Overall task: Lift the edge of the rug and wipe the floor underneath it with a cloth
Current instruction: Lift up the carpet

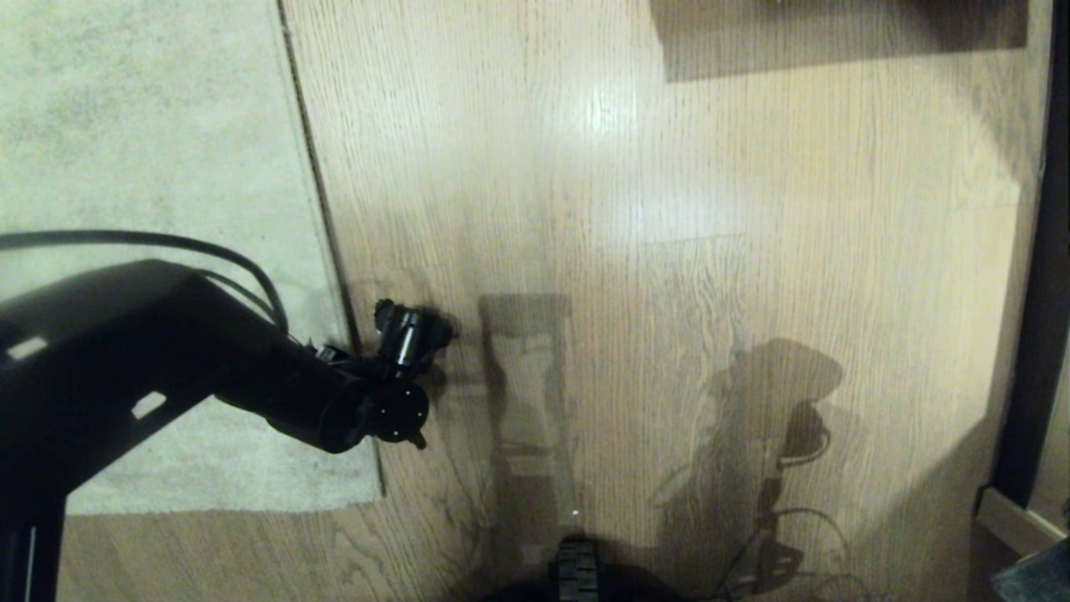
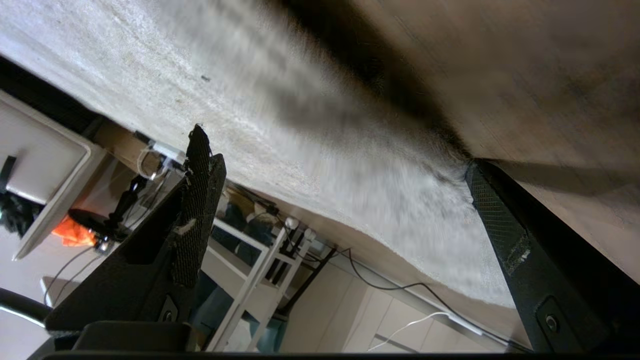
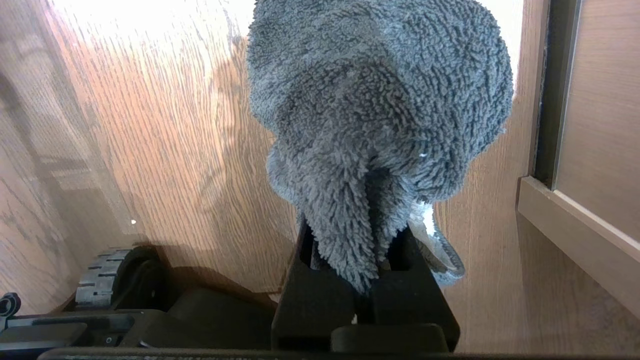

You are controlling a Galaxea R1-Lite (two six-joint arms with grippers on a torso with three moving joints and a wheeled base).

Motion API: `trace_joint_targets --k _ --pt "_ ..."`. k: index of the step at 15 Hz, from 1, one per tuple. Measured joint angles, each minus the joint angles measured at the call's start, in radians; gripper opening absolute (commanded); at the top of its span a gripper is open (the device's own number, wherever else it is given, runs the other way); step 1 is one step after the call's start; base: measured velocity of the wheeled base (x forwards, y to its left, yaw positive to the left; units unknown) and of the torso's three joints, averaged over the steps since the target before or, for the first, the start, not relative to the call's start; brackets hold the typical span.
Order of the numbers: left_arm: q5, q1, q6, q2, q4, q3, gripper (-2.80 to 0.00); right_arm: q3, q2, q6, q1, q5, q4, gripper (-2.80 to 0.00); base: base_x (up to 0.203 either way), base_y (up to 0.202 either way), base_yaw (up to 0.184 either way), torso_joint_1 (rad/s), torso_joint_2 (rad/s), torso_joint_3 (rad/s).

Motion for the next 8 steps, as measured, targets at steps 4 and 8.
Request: trace_joint_targets --k 4,8 --pt "0.0 0.032 0.0 0.0 -0.002 0.006 0.0 0.0 0.0 -0.001 0.0 0.0 0.0 -2.8 0.0 0.0 0.0 0.0 0.0 0.0" --pt "-0.001 0.052 -0.001 -0.005 -0.01 0.022 0.0 0.0 0.0 0.0 0.0 0.0 0.0 -2.8 0.0 0.0 0.0 0.0 0.0 0.0"
